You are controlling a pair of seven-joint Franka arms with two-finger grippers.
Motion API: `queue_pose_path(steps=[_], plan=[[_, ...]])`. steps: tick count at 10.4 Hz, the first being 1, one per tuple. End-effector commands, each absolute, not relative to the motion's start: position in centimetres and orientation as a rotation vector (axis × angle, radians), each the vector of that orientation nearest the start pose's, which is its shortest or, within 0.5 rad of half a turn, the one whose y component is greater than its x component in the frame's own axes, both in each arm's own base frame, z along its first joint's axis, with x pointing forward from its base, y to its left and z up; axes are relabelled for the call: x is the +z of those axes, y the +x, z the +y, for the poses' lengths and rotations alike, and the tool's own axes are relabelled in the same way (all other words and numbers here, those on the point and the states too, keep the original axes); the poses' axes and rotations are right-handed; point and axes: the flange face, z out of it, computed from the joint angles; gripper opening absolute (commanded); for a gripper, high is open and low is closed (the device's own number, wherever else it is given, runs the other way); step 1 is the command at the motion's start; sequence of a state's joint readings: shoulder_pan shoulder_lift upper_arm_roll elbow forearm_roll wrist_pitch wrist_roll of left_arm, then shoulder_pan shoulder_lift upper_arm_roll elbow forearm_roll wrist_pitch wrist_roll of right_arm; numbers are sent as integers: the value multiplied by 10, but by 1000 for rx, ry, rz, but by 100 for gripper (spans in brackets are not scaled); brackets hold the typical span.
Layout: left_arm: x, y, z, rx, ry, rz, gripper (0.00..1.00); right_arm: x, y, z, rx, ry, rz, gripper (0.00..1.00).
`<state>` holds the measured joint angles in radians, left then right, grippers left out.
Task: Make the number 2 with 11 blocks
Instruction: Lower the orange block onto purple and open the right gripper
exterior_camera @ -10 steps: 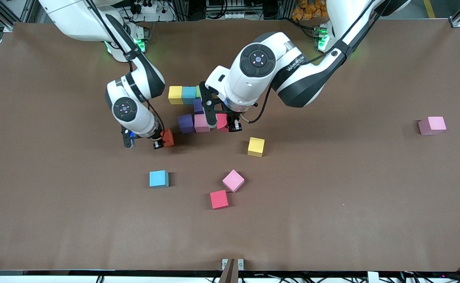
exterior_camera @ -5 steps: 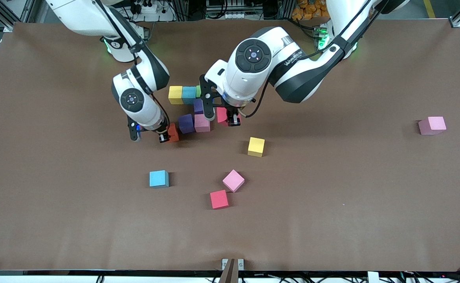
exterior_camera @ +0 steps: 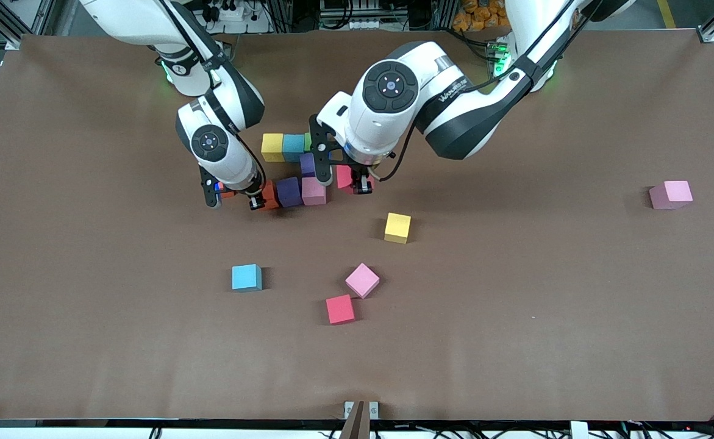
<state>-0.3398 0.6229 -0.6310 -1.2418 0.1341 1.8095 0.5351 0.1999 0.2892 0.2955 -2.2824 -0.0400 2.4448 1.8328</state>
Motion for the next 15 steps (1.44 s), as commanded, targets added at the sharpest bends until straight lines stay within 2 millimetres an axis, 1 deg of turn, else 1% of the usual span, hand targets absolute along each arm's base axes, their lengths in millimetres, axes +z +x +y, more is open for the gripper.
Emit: queue_pose_path(steps=[1,6,11,13,15], plan=[[462,497,-507,-2,-2514,2251,0,220,447,242,167,-2544,1988,0],[462,498,-506,-3,-2514,2251,0,227,456,240,154,-2517,1996,0],[461,498,-506,0,-2517,2249,0,235,466,245,152,-2468,2028,0],[462,499,-506,-2,-2518,2247,0,239,468,248,148,-2466,2024,0],[462,499,-506,-2,-2518,2247,0,238,467,250,150,-2470,2021,0]])
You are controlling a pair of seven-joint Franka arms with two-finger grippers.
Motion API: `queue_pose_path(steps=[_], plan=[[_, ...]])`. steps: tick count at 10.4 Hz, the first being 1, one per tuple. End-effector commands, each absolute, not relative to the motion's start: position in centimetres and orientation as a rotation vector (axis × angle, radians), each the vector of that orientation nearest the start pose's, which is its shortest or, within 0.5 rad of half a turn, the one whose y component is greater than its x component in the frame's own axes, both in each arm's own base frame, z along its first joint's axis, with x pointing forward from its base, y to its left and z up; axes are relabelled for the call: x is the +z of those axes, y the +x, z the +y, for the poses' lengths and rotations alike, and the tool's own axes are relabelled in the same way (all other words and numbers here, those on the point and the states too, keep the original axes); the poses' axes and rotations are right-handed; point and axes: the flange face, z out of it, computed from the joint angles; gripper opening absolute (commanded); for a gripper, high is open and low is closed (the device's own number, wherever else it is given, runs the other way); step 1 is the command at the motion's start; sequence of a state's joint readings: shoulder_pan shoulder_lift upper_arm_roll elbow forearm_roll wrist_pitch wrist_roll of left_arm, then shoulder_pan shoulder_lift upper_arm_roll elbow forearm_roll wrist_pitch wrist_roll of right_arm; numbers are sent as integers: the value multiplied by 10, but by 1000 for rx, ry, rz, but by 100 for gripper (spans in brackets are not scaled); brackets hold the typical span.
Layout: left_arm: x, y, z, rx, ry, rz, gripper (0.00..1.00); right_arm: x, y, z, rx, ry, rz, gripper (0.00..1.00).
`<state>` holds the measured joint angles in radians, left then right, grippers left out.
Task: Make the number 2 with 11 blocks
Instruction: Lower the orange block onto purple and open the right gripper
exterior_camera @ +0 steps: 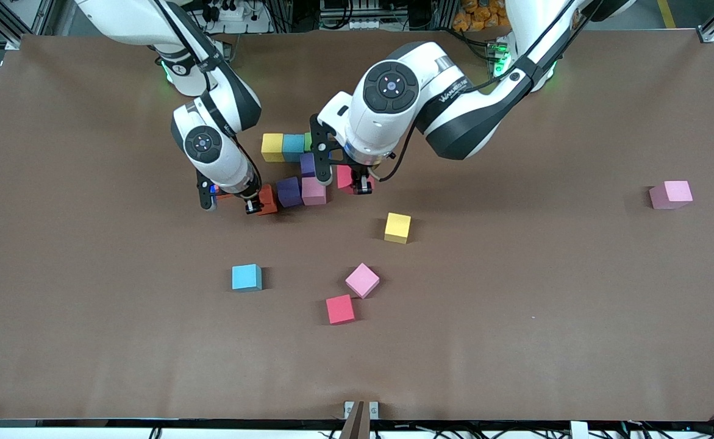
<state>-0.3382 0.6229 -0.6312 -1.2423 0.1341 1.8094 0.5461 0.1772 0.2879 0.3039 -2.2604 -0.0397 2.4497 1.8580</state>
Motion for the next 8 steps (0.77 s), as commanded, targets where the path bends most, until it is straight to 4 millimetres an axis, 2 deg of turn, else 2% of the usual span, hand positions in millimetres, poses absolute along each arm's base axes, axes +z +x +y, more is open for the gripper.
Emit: queue_pose_path(steps=[1,8], plan=[[462,499,-506,-2,-2518,2247,0,237,467,250,152,-2472,2020,0],[460,499,-506,0,-2520,2247,0,231,461,259,149,-2502,1989,0]])
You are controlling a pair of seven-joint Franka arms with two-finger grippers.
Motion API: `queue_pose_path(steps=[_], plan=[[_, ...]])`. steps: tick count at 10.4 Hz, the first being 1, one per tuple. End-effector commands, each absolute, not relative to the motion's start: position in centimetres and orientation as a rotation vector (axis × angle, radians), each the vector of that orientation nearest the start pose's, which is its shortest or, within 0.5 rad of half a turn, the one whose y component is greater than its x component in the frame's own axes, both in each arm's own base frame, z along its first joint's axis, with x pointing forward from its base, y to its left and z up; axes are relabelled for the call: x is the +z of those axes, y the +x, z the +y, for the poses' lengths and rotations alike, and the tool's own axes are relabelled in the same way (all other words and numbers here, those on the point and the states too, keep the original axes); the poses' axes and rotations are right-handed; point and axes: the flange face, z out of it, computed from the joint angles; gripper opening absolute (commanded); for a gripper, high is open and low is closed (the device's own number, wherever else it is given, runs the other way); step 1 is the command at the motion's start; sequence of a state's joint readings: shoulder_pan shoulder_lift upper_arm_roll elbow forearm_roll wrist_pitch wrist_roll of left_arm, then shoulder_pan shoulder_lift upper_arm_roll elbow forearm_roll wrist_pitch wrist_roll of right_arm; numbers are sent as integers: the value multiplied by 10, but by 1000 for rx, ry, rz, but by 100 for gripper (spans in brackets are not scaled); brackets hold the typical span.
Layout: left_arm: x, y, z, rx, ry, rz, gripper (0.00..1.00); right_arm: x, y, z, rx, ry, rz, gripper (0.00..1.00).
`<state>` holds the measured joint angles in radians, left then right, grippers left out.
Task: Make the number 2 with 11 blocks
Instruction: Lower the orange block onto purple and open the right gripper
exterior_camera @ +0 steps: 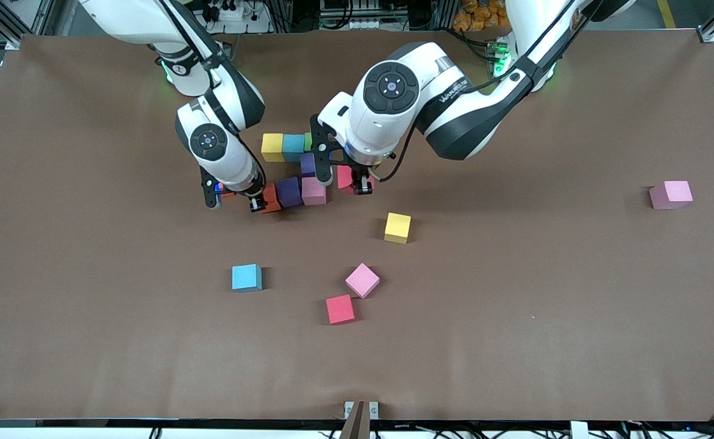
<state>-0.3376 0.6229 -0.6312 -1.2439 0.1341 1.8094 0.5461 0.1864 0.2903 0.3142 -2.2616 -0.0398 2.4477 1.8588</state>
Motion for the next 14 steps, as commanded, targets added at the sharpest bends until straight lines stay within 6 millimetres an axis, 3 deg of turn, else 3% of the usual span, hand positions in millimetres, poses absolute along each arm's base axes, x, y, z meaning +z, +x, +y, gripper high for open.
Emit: queue_pose_path(steps=[1,8,9,10,11,14], plan=[[459,499,-506,3,-2522,2245,0,229,460,259,150,-2505,1987,0],[458,498,-508,0,-2517,2248,0,227,461,258,153,-2501,1990,1],[459,498,-508,-2,-2518,2248,0,227,462,256,154,-2497,1996,35],[458,498,-509,-3,-2519,2248,0,227,462,256,154,-2497,1996,80],[458,498,-509,-5,-2521,2246,0,226,462,256,156,-2500,1998,100],[457,500,-508,-8,-2520,2243,0,227,463,254,158,-2500,2002,100]])
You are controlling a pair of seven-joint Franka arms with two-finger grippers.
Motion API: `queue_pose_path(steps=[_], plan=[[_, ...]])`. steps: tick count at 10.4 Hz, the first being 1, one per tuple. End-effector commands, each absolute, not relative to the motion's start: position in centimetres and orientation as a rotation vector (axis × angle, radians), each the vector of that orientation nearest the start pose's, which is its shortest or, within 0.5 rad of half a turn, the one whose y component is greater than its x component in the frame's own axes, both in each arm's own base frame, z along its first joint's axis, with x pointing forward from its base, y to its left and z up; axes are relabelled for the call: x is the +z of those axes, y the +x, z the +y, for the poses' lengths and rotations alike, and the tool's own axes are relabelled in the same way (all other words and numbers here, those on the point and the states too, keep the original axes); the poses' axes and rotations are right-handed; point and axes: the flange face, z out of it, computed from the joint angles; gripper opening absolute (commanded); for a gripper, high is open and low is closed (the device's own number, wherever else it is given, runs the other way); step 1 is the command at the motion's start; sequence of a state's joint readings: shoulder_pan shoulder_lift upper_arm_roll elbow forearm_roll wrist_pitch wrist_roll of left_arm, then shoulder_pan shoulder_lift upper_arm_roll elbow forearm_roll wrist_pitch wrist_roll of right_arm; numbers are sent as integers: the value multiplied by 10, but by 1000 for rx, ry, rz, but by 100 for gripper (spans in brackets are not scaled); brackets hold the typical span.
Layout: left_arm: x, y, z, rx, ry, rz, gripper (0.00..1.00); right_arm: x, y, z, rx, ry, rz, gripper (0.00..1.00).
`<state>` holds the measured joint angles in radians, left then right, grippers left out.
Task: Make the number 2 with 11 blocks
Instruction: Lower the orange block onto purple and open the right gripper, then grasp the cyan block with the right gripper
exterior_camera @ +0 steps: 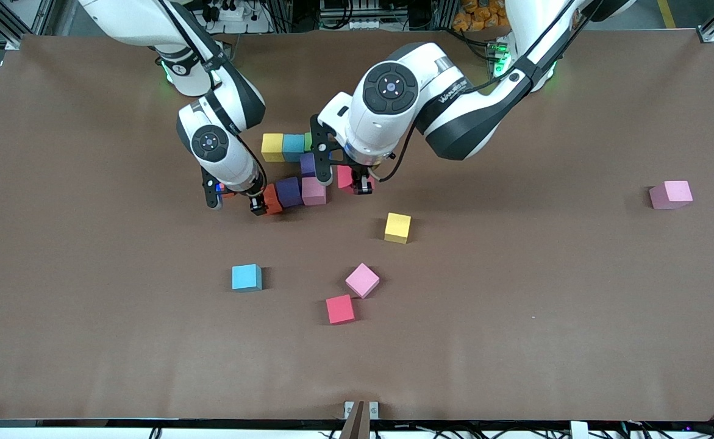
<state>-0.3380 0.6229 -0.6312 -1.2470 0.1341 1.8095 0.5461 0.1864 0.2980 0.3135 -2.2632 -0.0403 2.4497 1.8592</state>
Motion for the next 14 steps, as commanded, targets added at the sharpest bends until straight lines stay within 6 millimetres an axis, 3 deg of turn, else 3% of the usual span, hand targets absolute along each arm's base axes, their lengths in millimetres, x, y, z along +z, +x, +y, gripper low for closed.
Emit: queue_pose_path(steps=[1,3,5,7,9,11,13,14], plan=[[457,499,-509,-9,-2524,2239,0,228,464,255,156,-2499,2001,100],[457,499,-509,-10,-2521,2238,0,232,467,253,148,-2499,1995,100],[452,497,-514,0,-2527,2239,0,247,482,247,135,-2525,1968,100],[452,503,-516,-76,-2540,2231,0,260,500,228,105,-2596,1917,100],[445,514,-516,-150,-2575,2206,0,283,532,215,47,-2646,1758,100],[423,532,-515,-225,-2600,2149,0,316,564,209,-22,-2714,1529,100],[401,539,-522,-268,-2604,2069,0,336,592,218,-45,-2813,1282,100],[391,545,-522,-303,-2618,1999,0,336,604,221,-43,-2886,1129,100]])
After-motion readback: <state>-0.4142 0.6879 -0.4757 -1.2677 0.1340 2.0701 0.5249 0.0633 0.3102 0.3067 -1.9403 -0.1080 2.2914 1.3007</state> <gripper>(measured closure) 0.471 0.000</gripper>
